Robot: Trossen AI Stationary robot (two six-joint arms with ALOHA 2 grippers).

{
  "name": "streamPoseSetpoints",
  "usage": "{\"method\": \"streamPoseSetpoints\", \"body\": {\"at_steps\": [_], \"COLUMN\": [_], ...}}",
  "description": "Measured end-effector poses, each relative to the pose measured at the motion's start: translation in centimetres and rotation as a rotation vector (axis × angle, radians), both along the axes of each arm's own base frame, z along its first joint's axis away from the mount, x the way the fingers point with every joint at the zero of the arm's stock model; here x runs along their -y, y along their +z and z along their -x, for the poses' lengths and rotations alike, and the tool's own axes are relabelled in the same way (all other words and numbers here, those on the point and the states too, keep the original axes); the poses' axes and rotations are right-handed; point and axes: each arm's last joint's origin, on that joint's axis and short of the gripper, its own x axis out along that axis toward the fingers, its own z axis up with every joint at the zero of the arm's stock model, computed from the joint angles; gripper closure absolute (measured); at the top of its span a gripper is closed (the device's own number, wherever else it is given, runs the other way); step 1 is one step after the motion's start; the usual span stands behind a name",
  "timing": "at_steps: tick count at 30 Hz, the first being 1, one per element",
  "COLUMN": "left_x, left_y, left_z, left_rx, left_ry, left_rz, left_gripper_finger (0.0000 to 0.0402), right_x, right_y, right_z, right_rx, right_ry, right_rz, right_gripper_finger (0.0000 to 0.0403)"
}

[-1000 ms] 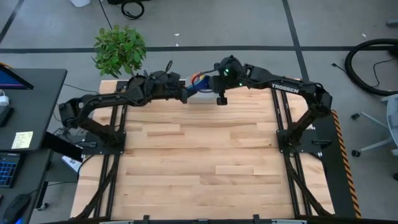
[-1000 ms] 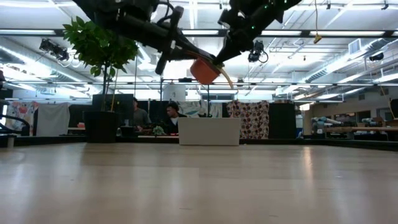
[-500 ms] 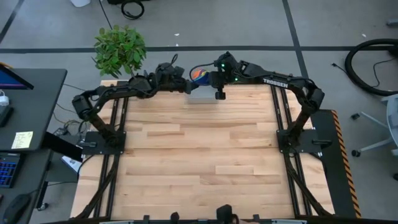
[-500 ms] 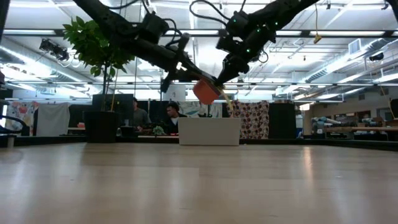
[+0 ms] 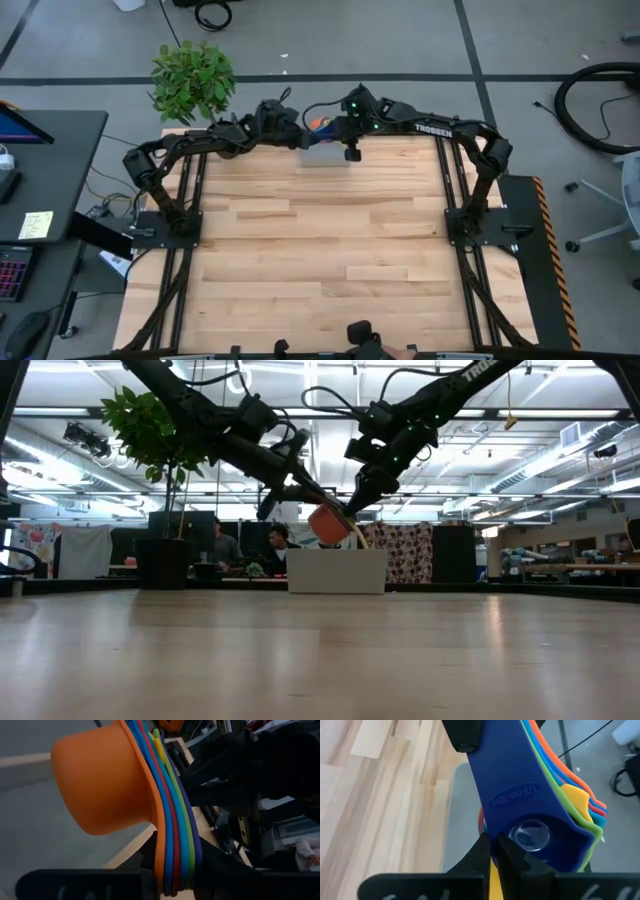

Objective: Nest measuring cups in basket
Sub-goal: Put the stacked measuring cups into the gray bin

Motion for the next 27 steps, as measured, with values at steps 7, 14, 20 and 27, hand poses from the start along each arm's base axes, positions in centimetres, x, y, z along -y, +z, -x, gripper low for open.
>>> {"method": "streamPoseSetpoints", "body": {"at_steps": [7, 14, 20, 27], "left_x": [-0.1, -0.3, -0.6, -0.8], "left_y": [-0.5, -1.8, -2.8, -3.0], "left_z": [-0.2, -0.8, -1.1, -0.8], "left_rx": [-0.008, -0.003, -0.008, -0.017], "left_ry": [-0.015, -0.039, -0.044, -0.044], "left_rz": [0.017, 0.065, 0.099, 0.134], "left_gripper_finger": [0.0332, 0.0332, 0.0334, 0.0334], "right_x": [0.1, 0.0, 0.0, 0.0], "right_y": [-0.2, -0.4, -0.6, -0.6], "right_z": [0.1, 0.3, 0.5, 0.4], "right_rx": [-0.010, -0.039, -0.067, -0.065], "right_ry": [0.002, 0.002, 0.021, 0.026], "right_rz": [-0.002, -0.001, 0.008, 0.016], "right_gripper_finger": [0.0383, 0.0383, 0.0383, 0.0383]}}
